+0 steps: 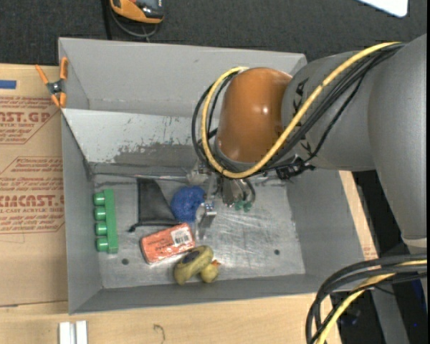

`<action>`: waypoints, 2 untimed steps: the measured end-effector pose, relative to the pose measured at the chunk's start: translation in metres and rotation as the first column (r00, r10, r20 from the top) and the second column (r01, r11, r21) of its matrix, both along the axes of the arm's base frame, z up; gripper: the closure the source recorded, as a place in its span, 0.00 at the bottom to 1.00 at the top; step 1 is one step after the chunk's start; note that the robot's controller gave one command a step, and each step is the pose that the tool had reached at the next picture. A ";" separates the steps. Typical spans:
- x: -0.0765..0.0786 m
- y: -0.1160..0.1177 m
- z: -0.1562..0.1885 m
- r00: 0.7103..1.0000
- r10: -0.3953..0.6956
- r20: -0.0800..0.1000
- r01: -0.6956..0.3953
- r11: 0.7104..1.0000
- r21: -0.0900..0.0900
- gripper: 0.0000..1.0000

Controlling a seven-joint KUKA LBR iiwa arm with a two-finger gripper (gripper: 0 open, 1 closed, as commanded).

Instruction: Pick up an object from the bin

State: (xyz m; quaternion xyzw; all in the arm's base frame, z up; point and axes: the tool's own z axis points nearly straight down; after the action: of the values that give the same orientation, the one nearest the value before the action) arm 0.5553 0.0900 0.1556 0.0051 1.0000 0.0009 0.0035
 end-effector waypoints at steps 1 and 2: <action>0.018 0.008 -0.074 0.996 0.093 -0.011 -0.093 0.996 0.002 1.00; 0.018 0.008 -0.074 0.996 0.094 -0.011 -0.094 0.996 0.002 1.00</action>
Offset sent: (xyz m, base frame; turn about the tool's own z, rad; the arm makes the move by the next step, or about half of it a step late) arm 0.0000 0.0000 0.0000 0.0000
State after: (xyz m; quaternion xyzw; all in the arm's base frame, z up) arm 0.5731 0.0980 0.0814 -0.0418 0.9991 0.0017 -0.0019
